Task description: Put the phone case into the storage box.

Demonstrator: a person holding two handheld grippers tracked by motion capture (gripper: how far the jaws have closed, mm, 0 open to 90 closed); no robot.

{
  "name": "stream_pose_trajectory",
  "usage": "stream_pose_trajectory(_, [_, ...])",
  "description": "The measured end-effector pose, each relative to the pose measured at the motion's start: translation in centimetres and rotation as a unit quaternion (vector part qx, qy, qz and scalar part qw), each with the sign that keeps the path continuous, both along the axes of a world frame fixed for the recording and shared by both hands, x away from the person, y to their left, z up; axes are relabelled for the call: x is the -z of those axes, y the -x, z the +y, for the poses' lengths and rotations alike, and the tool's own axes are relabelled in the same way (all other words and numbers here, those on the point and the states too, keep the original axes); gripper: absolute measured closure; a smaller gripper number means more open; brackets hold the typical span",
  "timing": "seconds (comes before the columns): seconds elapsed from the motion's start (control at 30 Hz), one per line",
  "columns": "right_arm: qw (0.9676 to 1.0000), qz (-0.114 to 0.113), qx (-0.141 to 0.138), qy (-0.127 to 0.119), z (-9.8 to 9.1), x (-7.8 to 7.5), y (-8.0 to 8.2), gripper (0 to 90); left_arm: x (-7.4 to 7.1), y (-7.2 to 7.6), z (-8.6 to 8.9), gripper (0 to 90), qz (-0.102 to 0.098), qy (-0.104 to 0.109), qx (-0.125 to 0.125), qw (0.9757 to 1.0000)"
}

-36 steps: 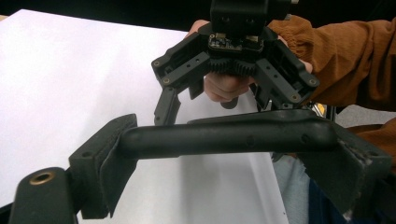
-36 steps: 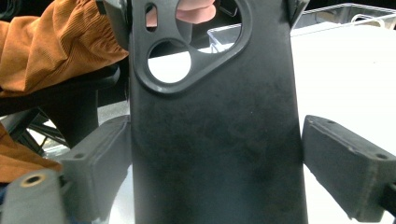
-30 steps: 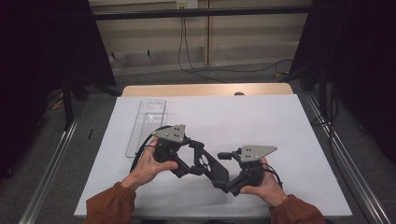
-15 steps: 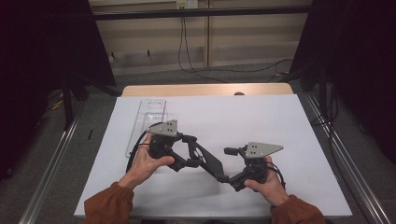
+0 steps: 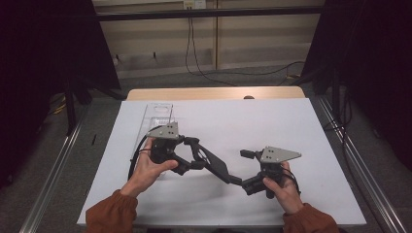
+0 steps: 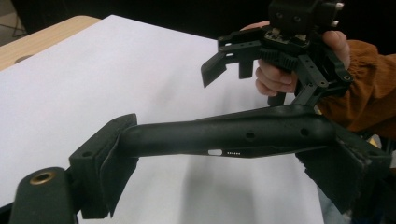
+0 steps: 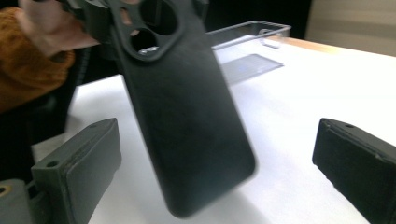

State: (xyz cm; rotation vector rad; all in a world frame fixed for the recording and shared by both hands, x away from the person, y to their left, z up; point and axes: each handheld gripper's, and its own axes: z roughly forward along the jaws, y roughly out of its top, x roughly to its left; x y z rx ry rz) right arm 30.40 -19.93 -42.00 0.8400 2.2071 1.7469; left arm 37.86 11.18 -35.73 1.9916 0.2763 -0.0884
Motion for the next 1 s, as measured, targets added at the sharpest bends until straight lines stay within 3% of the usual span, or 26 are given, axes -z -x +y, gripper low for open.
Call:
stream_pose_trajectory(0.3, [0.9981, -0.019, 0.058, 0.014, -1.1, 0.2, 0.7, 1.0, 0.1, -0.1, 0.8, 14.3, 0.004, 0.005, -0.035, 0.9994])
stream_pose_trajectory(0.6, [0.9952, -0.024, 0.093, 0.022, -2.3, 0.4, 1.4, 1.2, -0.4, -0.3, 2.0, 14.3, 0.005, 0.012, -0.062, 0.9980])
stream_pose_trajectory(1.0, [0.9859, -0.035, 0.160, 0.035, -4.6, 0.4, 2.3, 0.6, -0.9, -0.6, 3.4, 14.3, 0.003, 0.012, -0.097, 0.9952])
